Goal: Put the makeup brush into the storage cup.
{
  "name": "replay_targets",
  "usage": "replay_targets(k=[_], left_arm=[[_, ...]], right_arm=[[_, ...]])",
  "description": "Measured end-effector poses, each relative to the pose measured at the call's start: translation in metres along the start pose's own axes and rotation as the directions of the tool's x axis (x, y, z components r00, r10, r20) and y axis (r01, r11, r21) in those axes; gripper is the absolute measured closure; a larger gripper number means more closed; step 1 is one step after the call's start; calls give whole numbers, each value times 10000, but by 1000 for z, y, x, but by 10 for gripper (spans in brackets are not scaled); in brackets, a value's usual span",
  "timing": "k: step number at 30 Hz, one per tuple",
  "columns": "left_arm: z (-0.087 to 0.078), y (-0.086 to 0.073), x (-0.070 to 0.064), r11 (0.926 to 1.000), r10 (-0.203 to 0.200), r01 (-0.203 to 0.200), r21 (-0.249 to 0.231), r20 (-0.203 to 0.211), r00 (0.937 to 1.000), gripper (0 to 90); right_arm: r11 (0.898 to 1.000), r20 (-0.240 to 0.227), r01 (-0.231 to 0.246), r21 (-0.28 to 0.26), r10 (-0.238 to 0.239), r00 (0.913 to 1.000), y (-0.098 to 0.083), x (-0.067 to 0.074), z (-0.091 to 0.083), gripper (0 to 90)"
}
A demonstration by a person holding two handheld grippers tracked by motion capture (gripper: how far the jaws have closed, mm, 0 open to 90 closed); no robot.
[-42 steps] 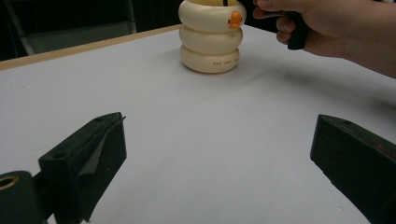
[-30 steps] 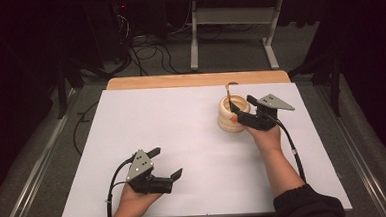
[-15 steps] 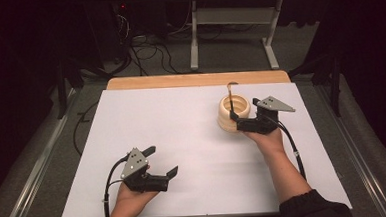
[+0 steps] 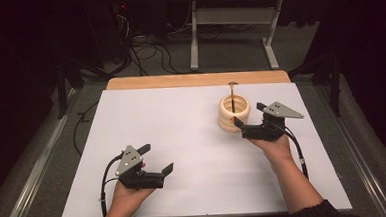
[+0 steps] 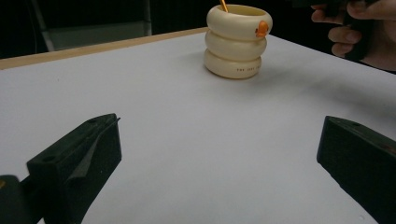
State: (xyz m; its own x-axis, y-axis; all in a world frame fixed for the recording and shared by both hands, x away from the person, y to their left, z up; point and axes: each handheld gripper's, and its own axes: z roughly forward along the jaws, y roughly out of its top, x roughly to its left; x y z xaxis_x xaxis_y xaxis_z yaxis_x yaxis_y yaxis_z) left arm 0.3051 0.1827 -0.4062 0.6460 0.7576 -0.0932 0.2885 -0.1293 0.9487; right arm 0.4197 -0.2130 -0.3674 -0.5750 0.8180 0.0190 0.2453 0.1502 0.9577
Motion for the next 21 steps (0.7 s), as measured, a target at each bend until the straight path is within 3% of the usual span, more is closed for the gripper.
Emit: replay_targets(k=[21], left_arm=[[-6,0,3,10000,-58,57,-42,-148,9999,4]], right_arm=[[9998,59,67,-191,-66,10000,-31,0,-70,11]])
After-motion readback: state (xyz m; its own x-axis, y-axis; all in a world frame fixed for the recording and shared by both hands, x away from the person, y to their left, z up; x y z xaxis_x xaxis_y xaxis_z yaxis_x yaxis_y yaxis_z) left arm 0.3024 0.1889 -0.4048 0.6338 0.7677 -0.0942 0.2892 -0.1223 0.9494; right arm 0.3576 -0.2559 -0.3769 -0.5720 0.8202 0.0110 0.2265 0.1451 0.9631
